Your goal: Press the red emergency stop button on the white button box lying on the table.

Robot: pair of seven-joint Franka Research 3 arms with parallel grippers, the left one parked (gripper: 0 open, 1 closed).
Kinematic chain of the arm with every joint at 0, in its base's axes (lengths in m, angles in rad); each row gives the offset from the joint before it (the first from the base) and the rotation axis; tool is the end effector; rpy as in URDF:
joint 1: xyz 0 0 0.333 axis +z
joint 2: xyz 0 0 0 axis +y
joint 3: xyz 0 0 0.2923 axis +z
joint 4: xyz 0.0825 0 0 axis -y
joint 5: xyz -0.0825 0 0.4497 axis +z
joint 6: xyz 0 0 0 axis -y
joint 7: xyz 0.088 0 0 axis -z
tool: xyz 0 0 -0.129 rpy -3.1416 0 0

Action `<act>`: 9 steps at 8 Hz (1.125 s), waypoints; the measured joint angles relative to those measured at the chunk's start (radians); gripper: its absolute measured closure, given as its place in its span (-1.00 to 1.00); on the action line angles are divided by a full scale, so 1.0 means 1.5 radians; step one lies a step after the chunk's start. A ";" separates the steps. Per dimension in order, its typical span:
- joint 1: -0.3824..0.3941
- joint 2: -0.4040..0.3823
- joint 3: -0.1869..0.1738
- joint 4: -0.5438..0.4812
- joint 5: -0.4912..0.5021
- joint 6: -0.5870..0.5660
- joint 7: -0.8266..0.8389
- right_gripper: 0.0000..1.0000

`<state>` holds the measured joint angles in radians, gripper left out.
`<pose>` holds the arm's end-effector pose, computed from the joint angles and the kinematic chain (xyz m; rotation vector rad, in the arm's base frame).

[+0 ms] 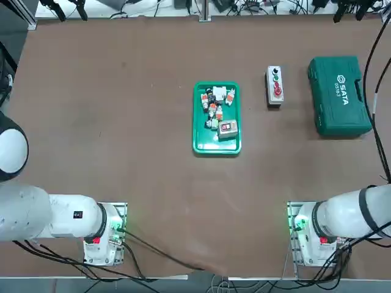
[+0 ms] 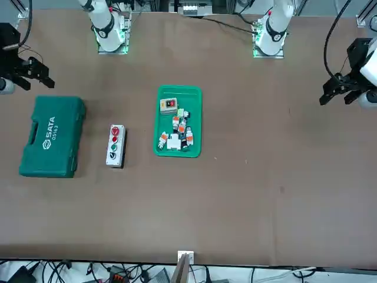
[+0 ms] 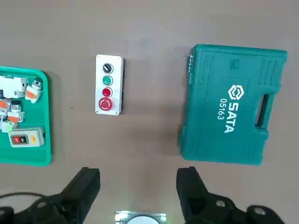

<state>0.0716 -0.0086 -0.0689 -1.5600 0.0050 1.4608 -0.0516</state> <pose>0.6040 0.0022 0.5808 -3.1294 -0.0855 0.1417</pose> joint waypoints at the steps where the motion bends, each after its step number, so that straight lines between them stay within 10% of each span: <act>1: 0.000 0.000 0.000 0.000 0.000 0.000 0.000 -1.00; 9: -0.001 0.013 -0.001 -0.001 0.000 -0.005 0.000 -0.98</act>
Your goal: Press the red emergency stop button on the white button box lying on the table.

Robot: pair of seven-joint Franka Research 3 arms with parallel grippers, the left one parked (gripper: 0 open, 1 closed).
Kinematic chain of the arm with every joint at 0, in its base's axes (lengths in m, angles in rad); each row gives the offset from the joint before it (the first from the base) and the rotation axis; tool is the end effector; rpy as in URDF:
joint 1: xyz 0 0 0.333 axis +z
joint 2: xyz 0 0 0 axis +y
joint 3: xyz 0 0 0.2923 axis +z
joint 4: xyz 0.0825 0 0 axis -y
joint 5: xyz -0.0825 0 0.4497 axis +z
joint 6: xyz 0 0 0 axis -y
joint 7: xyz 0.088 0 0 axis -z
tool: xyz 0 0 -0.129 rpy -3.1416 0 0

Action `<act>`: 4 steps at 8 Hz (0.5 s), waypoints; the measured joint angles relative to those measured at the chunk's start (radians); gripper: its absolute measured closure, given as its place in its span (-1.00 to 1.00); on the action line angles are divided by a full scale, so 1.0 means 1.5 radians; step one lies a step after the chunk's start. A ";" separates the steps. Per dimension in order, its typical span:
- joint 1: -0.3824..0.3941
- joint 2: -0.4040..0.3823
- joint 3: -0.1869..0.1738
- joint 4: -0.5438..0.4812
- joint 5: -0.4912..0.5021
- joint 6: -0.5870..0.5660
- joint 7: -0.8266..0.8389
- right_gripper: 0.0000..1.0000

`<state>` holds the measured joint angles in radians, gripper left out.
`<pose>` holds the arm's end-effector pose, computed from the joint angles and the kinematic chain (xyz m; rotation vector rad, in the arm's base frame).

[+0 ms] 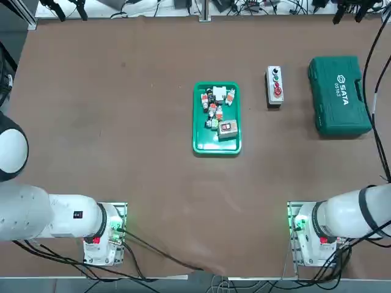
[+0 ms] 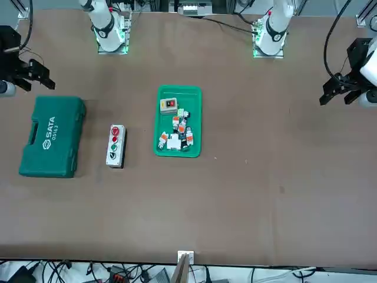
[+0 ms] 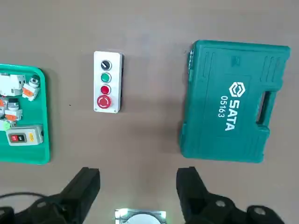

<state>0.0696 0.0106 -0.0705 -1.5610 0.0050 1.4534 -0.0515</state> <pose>0.6075 0.0003 0.5681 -3.1278 -0.0795 0.1848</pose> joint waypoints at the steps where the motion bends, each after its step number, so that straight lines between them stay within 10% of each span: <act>1: 0.000 0.005 0.000 0.000 0.000 -0.001 0.004 -0.95; 4: 0.000 0.014 0.000 -0.001 0.000 -0.005 0.011 -0.12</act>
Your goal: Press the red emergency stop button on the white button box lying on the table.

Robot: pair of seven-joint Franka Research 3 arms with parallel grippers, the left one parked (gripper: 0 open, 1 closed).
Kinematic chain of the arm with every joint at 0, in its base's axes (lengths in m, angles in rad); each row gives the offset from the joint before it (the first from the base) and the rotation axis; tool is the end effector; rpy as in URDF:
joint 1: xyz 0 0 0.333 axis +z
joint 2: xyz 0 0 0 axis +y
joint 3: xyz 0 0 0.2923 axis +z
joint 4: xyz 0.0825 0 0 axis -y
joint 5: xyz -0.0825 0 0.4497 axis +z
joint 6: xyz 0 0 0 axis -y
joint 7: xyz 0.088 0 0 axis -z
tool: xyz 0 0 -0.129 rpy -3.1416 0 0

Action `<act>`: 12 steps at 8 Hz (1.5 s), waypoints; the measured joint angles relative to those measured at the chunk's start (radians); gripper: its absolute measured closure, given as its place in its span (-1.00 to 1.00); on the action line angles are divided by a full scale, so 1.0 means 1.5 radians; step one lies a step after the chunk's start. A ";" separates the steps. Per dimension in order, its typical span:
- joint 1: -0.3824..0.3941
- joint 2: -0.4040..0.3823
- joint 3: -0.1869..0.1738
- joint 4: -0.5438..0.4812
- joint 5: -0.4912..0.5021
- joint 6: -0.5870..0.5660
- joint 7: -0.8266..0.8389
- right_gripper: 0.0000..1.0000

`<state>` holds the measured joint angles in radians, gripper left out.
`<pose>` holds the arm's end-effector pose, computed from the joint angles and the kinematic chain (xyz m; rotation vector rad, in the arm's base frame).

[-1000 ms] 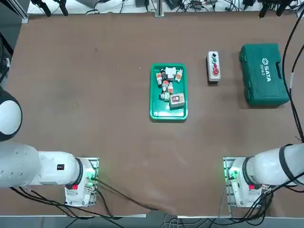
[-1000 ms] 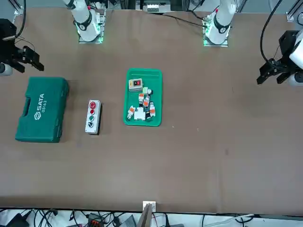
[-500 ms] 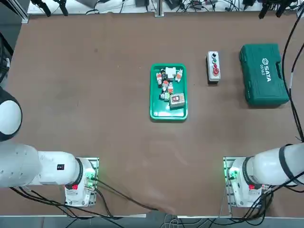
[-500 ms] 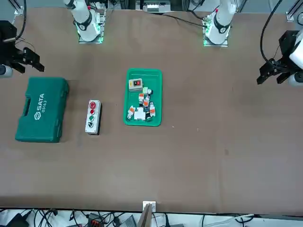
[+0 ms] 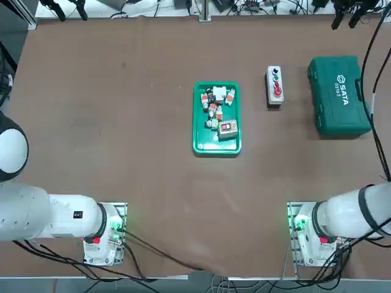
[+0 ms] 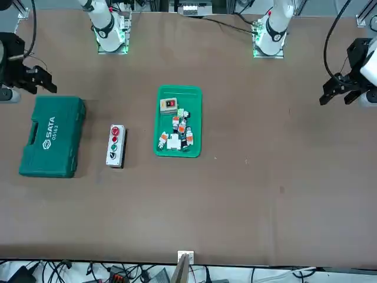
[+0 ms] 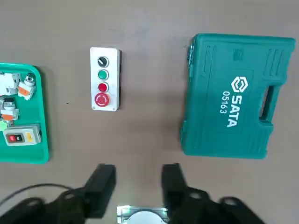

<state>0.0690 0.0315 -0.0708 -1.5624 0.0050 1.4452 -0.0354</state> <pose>0.6111 0.0001 0.5541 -3.1270 -0.0527 0.2327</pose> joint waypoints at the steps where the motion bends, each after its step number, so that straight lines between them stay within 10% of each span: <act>1: 0.000 0.002 0.000 0.000 0.000 -0.003 0.000 0.28; 3: 0.000 0.002 0.000 0.000 0.000 -0.006 0.001 0.96; 8: 0.024 0.009 0.008 -0.045 0.005 -0.002 0.024 0.97; 12: 0.077 0.011 0.012 -0.222 0.047 0.231 0.068 0.97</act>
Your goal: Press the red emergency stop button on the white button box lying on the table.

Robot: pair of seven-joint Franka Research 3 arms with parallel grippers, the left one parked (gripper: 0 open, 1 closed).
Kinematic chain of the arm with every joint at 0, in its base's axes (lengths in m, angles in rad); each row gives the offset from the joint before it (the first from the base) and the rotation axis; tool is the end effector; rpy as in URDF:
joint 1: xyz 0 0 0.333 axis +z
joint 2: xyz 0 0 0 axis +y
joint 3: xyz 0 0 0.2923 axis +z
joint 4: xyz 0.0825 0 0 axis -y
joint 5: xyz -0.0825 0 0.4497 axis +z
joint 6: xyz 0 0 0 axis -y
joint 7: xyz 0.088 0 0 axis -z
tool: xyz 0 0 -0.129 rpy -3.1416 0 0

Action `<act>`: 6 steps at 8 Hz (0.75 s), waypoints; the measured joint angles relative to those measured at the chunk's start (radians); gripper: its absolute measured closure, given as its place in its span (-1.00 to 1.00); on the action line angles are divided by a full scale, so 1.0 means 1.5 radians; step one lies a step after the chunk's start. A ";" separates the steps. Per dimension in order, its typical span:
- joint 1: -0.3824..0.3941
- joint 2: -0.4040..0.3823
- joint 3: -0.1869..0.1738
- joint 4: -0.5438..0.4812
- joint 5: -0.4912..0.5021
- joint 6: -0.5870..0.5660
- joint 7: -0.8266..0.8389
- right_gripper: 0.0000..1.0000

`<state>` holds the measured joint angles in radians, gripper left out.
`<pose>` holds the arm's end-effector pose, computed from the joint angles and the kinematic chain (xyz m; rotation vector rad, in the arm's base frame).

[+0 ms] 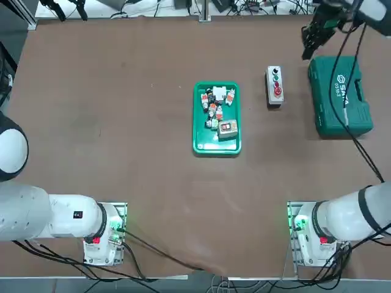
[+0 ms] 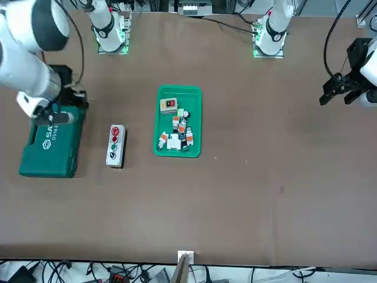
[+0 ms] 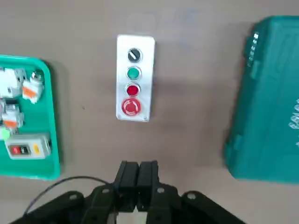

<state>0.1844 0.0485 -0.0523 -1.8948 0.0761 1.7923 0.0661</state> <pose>0.6067 0.0890 0.3937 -3.0764 -0.0670 0.2422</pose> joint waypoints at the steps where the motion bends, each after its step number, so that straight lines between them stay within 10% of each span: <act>1: 0.003 0.000 0.000 -0.047 0.005 0.067 0.000 0.97; 6: 0.049 0.011 0.000 -0.220 0.006 0.333 0.094 0.97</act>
<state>0.2583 0.0650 -0.0518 -2.2253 0.0847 2.2916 0.2072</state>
